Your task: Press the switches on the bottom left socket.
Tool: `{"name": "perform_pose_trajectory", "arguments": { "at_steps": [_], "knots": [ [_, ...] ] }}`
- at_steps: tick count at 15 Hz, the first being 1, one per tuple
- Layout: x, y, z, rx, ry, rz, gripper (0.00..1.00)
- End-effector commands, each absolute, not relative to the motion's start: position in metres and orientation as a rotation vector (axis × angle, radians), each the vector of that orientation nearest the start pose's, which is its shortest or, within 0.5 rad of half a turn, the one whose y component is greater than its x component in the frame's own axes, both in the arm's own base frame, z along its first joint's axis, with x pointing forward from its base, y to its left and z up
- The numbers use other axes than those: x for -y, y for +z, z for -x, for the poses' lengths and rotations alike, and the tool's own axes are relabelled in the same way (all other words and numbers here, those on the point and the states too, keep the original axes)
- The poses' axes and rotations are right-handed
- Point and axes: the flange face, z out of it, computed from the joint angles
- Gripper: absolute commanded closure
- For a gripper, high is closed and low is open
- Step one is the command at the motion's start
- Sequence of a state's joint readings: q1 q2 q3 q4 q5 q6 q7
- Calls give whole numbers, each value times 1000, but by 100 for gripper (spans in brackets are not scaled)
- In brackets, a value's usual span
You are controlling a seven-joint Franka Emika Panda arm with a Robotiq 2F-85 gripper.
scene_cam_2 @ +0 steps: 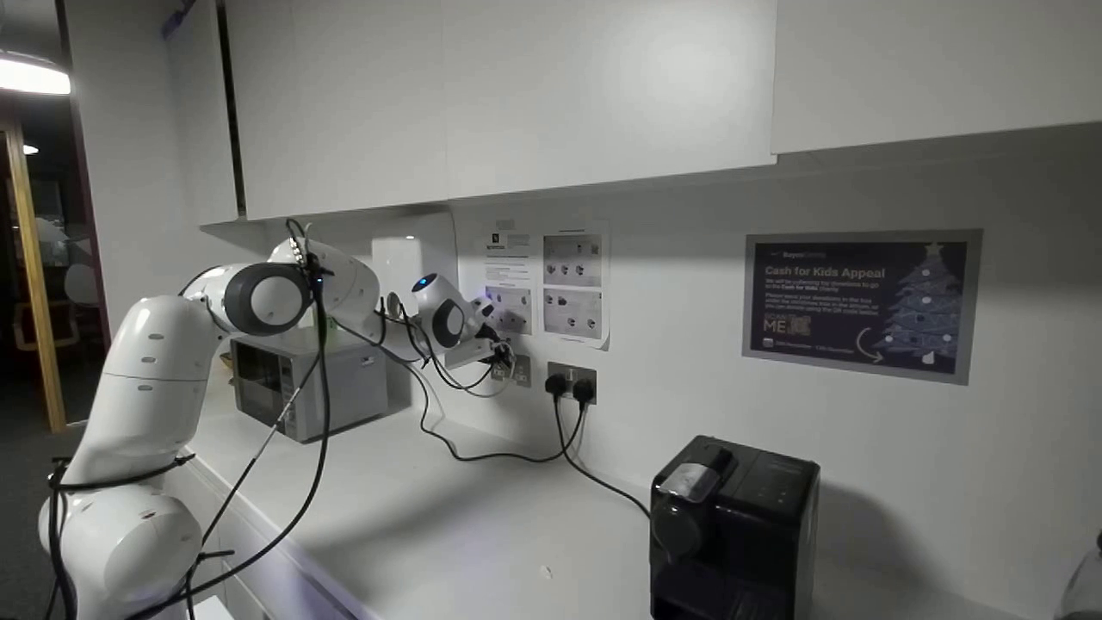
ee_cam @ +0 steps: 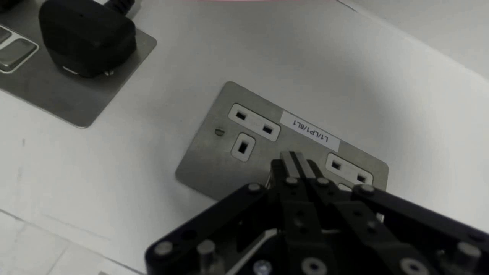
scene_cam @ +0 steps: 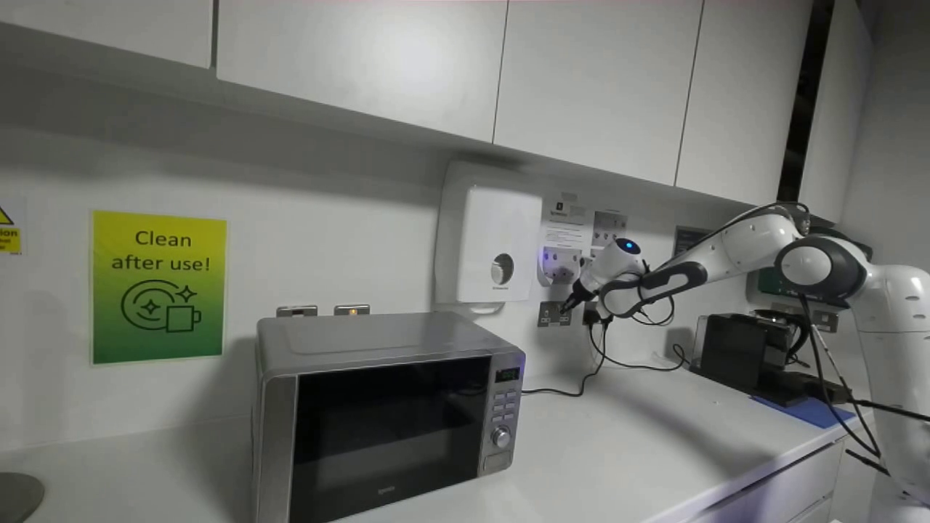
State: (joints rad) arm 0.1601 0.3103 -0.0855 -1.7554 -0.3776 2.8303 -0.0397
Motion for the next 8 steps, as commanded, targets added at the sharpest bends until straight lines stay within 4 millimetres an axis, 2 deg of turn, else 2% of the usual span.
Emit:
{"name": "perform_pose_trajectory", "arguments": {
  "at_steps": [1, 8],
  "knots": [
    [-80, 485, -694, 642, -1308, 3050, 100],
    [-83, 486, -698, 601, -1317, 3042, 100]
  ]
}}
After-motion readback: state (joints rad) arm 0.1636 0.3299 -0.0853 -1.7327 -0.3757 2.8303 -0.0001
